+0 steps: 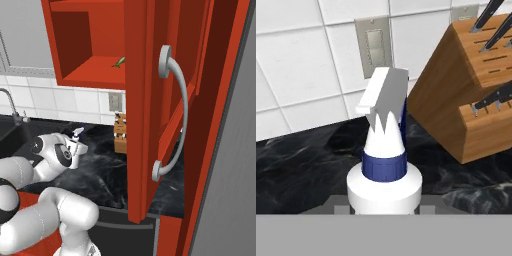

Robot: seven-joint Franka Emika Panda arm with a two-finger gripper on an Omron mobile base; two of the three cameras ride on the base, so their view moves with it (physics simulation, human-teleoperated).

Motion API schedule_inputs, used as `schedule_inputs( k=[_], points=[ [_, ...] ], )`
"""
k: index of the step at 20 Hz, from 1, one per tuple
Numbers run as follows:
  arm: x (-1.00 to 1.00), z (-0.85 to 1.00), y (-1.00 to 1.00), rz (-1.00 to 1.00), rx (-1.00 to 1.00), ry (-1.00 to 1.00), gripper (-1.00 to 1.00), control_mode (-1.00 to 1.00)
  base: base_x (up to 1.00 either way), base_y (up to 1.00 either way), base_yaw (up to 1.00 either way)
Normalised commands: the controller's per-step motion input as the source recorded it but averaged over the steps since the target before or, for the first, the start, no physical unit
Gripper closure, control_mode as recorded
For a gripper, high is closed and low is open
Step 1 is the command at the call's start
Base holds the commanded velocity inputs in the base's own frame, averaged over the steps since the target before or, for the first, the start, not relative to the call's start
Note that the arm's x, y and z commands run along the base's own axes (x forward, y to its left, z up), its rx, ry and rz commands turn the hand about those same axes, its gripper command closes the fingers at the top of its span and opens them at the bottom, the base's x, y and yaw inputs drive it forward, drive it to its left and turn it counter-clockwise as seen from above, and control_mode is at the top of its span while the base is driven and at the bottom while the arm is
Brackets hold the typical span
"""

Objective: Pick the soap dispenser and spray from the cabinet and place them on the counter.

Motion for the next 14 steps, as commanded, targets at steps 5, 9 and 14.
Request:
schedule_inputs(
  k=[5,9,14],
  points=[
    [0.08,-0.26,0.01,-0.02,0.0,0.0,1.0,-1.0,0.0,0.0,0.0],
    [0.08,-0.25,0.02,-0.02,0.0,0.0,1.0,-1.0,0.0,0.0,0.0],
    [0.04,-0.23,0.0,-0.02,0.0,0.0,1.0,-1.0,0.0,0.0,0.0]
  ],
)
